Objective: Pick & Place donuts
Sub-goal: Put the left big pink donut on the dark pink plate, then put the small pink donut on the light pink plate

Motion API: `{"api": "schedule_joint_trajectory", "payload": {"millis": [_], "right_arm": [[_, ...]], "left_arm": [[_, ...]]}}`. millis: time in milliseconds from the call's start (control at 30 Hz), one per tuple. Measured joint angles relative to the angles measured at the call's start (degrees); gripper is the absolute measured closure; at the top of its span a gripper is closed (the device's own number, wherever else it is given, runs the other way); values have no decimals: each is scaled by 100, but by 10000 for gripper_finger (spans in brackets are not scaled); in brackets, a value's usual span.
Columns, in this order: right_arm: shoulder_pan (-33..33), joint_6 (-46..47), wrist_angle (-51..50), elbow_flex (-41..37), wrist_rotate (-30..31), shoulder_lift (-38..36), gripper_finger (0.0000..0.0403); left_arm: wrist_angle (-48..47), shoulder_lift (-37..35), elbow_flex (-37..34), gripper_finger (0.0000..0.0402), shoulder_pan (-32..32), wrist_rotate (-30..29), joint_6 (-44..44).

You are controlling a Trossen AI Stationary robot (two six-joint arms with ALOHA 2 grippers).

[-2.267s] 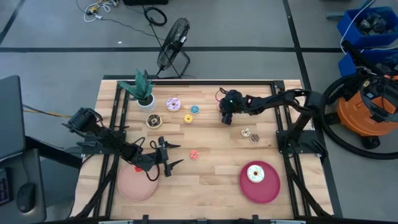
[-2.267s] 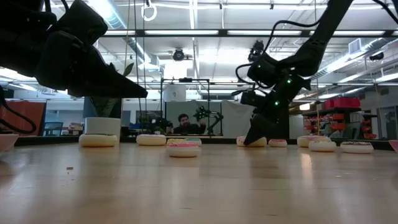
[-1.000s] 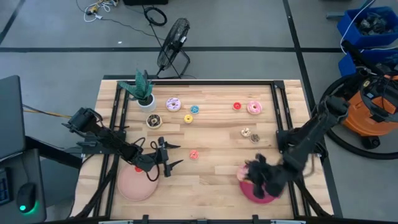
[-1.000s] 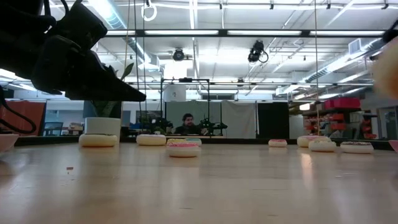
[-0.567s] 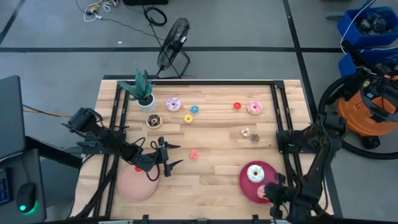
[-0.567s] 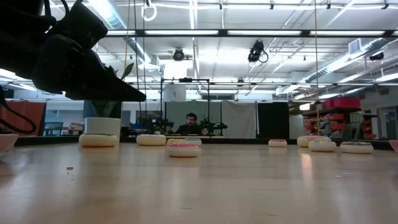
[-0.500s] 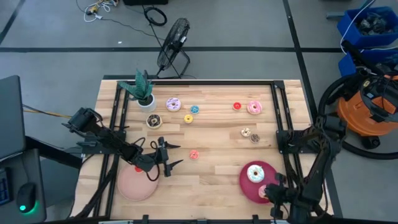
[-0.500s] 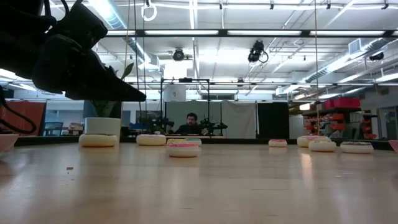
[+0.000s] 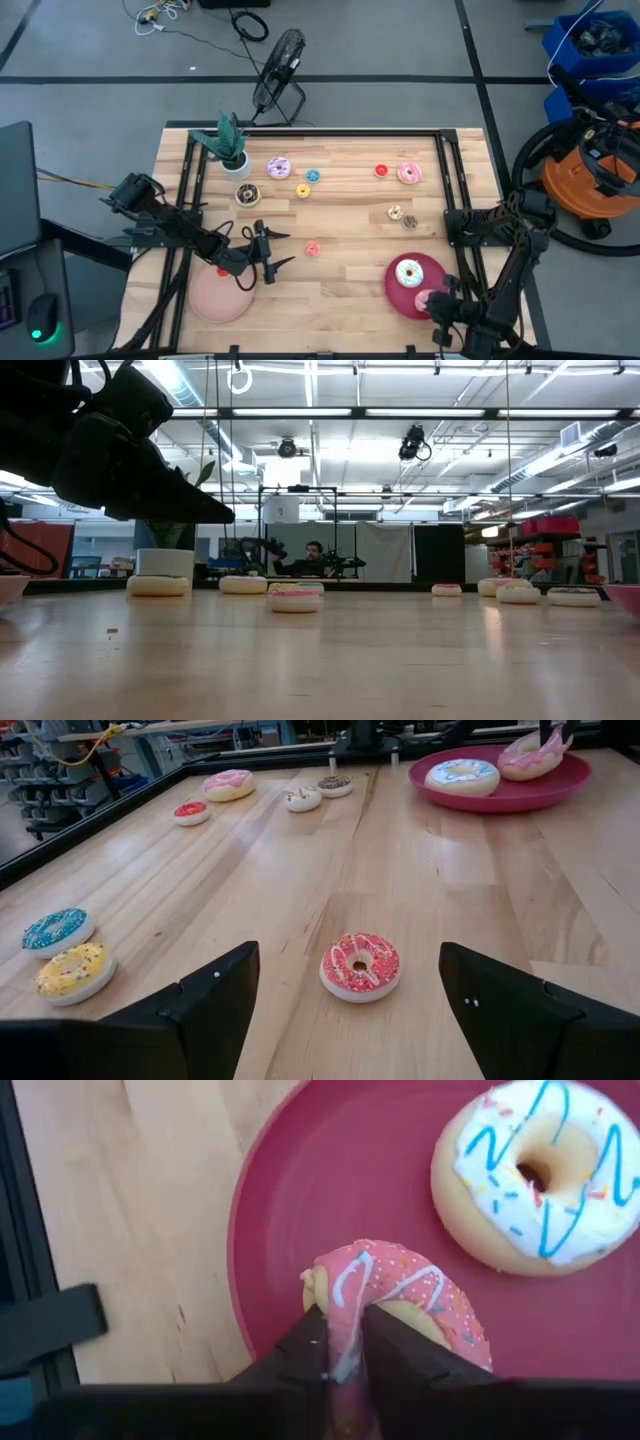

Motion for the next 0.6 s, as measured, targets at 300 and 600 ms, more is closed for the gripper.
{"api": "schedule_joint_trajectory", "payload": {"millis": [300,600], "right_arm": [[-145,-63,-16,0,367,-23,215],[-179,-236,348,0,-32,-774,198]], "left_arm": [[2,0,0,88,-6,0,-27],[-27,4,303,88,-7,3,241]]}}
